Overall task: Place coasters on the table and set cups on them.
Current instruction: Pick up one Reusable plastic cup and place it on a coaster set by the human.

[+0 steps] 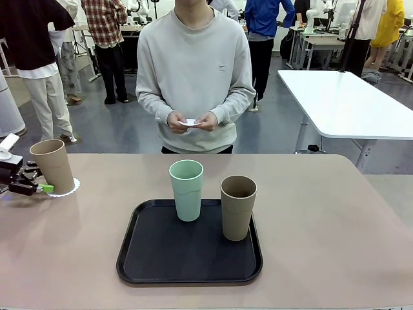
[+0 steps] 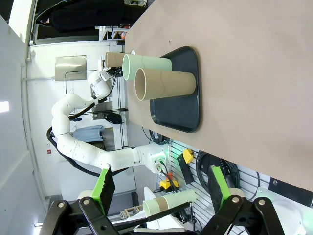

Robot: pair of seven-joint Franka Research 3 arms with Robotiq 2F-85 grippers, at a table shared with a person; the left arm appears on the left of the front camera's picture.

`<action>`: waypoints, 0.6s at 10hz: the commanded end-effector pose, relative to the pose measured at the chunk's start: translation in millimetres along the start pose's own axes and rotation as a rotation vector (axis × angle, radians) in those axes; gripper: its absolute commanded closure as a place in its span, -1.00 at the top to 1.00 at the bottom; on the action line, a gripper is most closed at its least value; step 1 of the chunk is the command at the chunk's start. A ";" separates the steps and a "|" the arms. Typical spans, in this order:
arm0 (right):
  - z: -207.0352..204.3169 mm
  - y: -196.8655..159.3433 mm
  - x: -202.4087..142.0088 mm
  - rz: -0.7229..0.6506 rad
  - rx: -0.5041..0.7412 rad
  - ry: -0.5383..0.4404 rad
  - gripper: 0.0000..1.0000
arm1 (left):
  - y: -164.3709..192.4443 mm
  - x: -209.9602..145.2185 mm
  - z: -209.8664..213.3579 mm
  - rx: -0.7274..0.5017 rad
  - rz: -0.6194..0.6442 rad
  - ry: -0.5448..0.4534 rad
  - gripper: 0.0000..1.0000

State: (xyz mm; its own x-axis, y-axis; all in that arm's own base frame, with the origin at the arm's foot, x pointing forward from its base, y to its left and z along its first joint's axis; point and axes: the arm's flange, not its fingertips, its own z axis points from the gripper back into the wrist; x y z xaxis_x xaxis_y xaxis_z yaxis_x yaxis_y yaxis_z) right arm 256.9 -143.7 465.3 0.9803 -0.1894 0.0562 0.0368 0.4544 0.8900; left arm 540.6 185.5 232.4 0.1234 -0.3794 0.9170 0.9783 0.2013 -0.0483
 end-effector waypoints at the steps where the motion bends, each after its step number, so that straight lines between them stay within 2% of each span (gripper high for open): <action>1: 0.1 -0.2 0.9 0.006 0.016 0.000 1.00 | 0.8 1.9 6.1 -0.015 0.005 0.043 1.00; 6: 0.1 -0.2 0.9 0.006 0.016 0.000 1.00 | -2.7 8.9 27.2 0.023 -0.016 0.132 1.00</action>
State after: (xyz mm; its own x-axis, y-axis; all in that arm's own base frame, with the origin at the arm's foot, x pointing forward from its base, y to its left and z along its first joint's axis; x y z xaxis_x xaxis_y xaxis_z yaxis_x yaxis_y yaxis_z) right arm 256.9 -143.7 465.3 0.9803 -0.1894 0.0562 0.0368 0.4544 0.8900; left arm 539.3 204.0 242.0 0.1164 -0.4664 0.8769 0.9788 0.2036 -0.0217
